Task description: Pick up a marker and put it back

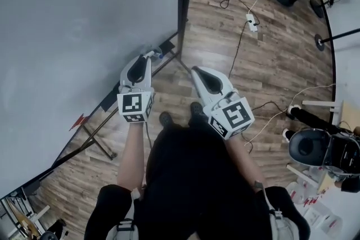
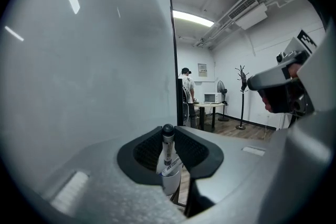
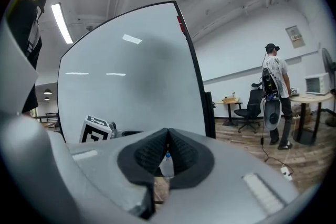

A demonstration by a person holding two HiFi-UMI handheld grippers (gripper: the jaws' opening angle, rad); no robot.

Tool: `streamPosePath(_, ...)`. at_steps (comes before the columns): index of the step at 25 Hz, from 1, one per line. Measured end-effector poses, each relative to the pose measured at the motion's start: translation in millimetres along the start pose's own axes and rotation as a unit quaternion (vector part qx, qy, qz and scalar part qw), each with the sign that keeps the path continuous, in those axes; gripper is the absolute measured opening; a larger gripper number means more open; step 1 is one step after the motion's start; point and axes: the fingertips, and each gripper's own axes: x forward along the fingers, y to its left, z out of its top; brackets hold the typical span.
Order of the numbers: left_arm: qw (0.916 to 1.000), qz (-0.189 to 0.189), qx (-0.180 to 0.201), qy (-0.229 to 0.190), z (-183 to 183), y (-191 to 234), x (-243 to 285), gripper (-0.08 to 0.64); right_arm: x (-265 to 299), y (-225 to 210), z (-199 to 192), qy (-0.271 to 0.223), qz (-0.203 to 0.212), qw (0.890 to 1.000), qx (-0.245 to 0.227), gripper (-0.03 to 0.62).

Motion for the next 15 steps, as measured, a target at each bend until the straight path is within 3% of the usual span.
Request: streamPosePath(15, 0.9984, -0.031, 0.001, 0.048, -36, 5, 15, 0.081, 3, 1, -6, 0.004, -0.038, 0.999, 0.016, 0.002)
